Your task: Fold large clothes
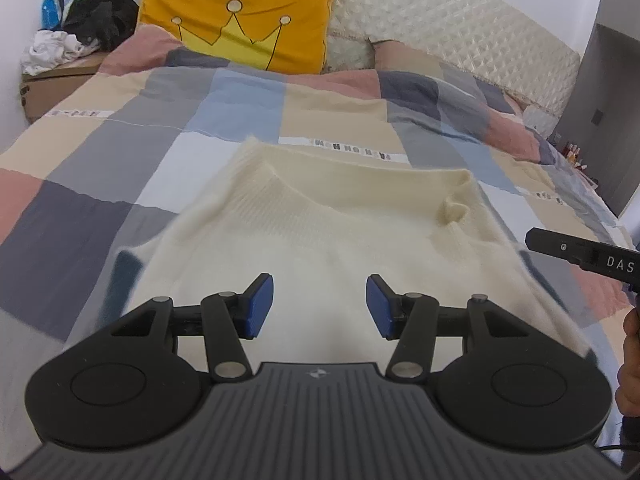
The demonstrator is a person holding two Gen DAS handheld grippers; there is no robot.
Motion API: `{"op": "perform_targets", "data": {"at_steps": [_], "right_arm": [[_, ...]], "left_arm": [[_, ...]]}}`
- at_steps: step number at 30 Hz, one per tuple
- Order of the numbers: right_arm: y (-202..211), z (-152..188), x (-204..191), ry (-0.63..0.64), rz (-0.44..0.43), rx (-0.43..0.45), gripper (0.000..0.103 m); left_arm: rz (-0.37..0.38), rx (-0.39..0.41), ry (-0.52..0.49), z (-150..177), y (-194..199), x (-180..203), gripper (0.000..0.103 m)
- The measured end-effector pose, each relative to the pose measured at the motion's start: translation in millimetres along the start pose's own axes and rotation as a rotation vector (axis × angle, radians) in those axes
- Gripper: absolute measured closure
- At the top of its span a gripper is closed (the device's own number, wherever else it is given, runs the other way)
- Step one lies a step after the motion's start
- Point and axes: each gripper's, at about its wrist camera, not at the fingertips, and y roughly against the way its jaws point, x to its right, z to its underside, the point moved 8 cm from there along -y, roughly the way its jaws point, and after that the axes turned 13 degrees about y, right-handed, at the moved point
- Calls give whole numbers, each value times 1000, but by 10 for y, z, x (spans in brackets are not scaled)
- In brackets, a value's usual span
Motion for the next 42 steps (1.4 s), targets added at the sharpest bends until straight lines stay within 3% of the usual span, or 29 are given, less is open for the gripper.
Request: {"op": "perform_targets", "data": {"at_steps": [16, 21, 26, 30, 37, 42], "right_arm": [[1035, 403, -570, 13, -51, 50, 66], [1277, 696, -634, -6, -43, 33, 63], [1286, 909, -353, -136, 14, -16, 62], [1231, 895, -37, -265, 16, -10, 60], [746, 786, 515, -347, 3, -61, 60], [236, 684, 693, -323, -46, -110, 60]], "left_arm": [[23, 44, 5, 914, 1231, 131, 44], [12, 60, 35, 1161, 1475, 69, 44], [-33, 97, 114, 1124, 1457, -144, 43], [-78, 106, 150, 979, 1322, -378, 43], [-144, 101, 246, 609, 871, -850, 43], [-157, 119, 281, 267, 516, -1048, 42]]}}
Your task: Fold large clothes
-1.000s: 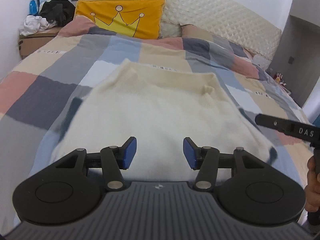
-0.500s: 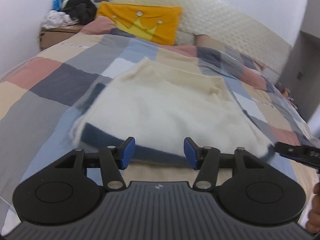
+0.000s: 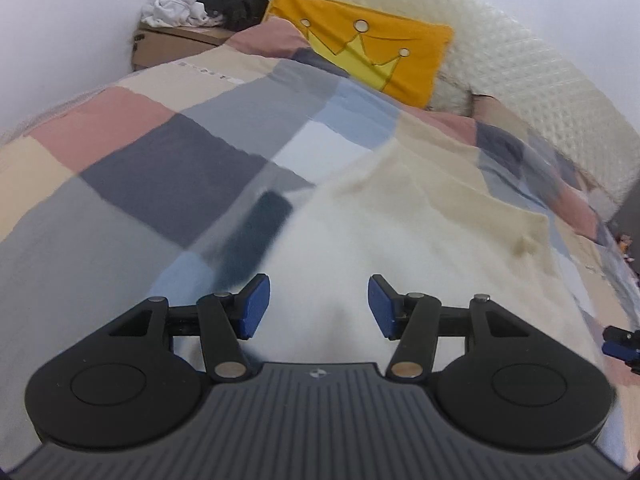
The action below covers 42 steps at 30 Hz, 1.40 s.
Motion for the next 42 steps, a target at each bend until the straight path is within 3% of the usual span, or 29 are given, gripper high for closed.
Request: {"op": "perform_targets", "data": {"at_steps": [5, 9, 11, 14, 16, 18, 27, 33, 38, 42], "right_arm": [[-416, -100, 61, 23, -15, -23, 61], [-573, -37, 104, 48, -22, -41, 64], [-602, -44, 69, 77, -29, -43, 66], [-586, -93, 2, 118, -16, -25, 86], [-564, -123, 8, 126, 11, -9, 89], [-519, -157, 30, 130, 42, 11, 90], [-109, -351, 260, 70, 104, 127, 91], [-177, -217, 428, 52, 203, 87, 92], [-292, -98, 536, 56, 272, 46, 92], [-365, -30, 568, 21, 274, 30, 91]], "left_arm": [[-22, -4, -59, -255, -517, 40, 42], [18, -66, -54, -211, -823, 40, 42], [2, -66, -84, -164, -920, 42, 43], [-17, -40, -110, -153, -955, 45, 63], [-13, -31, -100, -178, -947, 8, 86], [21, -25, -58, -215, -894, -14, 91], [131, 32, 92, -449, -504, -24, 93], [74, 38, 97, -410, -538, -102, 93], [38, -3, 119, -338, -658, -225, 92], [44, -29, 124, -299, -696, -240, 92]]}}
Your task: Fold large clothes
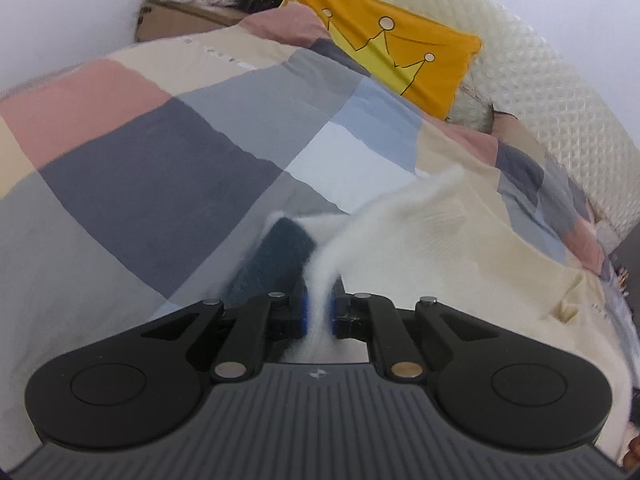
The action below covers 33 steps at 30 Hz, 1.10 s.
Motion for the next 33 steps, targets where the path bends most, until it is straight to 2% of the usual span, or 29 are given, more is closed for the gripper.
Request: {"op": "perform_targets", "data": {"at_steps": [3, 5, 7, 10, 11, 12, 14, 15, 18, 25, 26, 27, 28, 31, 33], "right_arm": [[52, -32, -40, 4, -10, 14, 89], [96, -26, -74, -2, -22, 21, 89], [156, -32, -106, 7, -26, 34, 88], [282, -35, -155, 8, -41, 47, 81], [332, -29, -165, -1, -54, 51, 70], [389, -25, -178, -13, -73, 58, 56], [520, -8, -202, -34, -95, 76, 41], [580, 1, -214, -39, -100, 81, 38], [759, 37, -255, -57, -120, 91, 38], [1156, 334, -236, -191, -169, 97, 38], [1197, 390, -234, -212, -170, 88, 32], [1228, 433, -231, -225, -169, 82, 19], [1262, 468, -224, -241, -168, 84, 16], [1294, 551, -192, -311, -199, 75, 16], [1244, 644, -158, -407, -243, 49, 16]], "left_arm": [[19, -17, 12, 2, 23, 16, 90], [20, -30, 9, 26, 52, 37, 84], [23, -22, -1, 51, 119, 70, 68], [57, 0, -17, 87, 289, 157, 53], [70, 8, -24, 106, 365, 187, 52], [80, 15, -30, 122, 435, 211, 49], [94, 29, -38, 173, 594, 235, 43], [103, 34, -36, 210, 686, 237, 42], [144, 17, 8, 333, 901, 219, 42], [156, -49, 139, 695, 1239, 30, 38], [157, -61, 166, 749, 1272, -10, 37], [160, -76, 199, 799, 1295, -50, 37], [164, -91, 236, 835, 1304, -89, 36], [181, -136, 330, 929, 1284, -169, 36], [185, -154, 375, 963, 1231, -203, 36]]}}
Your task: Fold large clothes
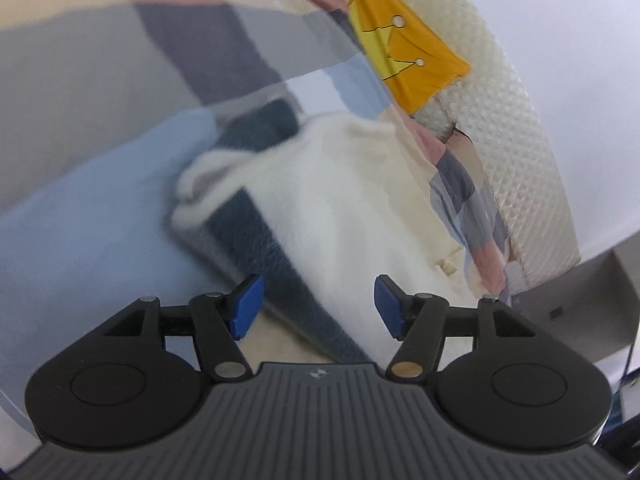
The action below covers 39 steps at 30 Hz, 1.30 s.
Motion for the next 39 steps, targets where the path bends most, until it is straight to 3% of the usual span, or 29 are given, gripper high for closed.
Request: {"op": "perform_targets", "data": {"at_steps": [7, 11, 13, 15, 18, 22, 25, 30, 33, 39], "right_arm": [[-267, 344, 219, -284, -69, -90, 15], [-409, 451, 223, -360, -106, -111, 15], [-482, 491, 219, -374, -113, -123, 23], [-540, 536, 181, -364, -122, -144, 35], [-617, 549, 140, -348, -130, -125, 35], [-577, 481, 189, -364, -106, -61, 43], [-503, 475, 160, -300, -48, -18, 51], [-412, 403, 110, -241, -17, 7, 74], [-320, 324, 5, -164, 4, 2, 79], [57, 184, -110, -127, -1, 25, 83]], "left_arm": [[-4, -109, 246, 30, -403, -333, 36], [13, -121, 339, 21, -543, -426, 36], [22, -117, 358, 5, -596, -430, 39], [19, -113, 340, -7, -664, -409, 48], [6, -105, 342, -24, -719, -410, 54], [16, -58, 313, -71, -700, -362, 71], [18, -33, 275, -79, -651, -286, 76], [79, -1, 234, -113, -507, -132, 82], [93, 18, 164, -138, -352, 25, 85], [121, -8, 100, -113, 64, 250, 86]]}}
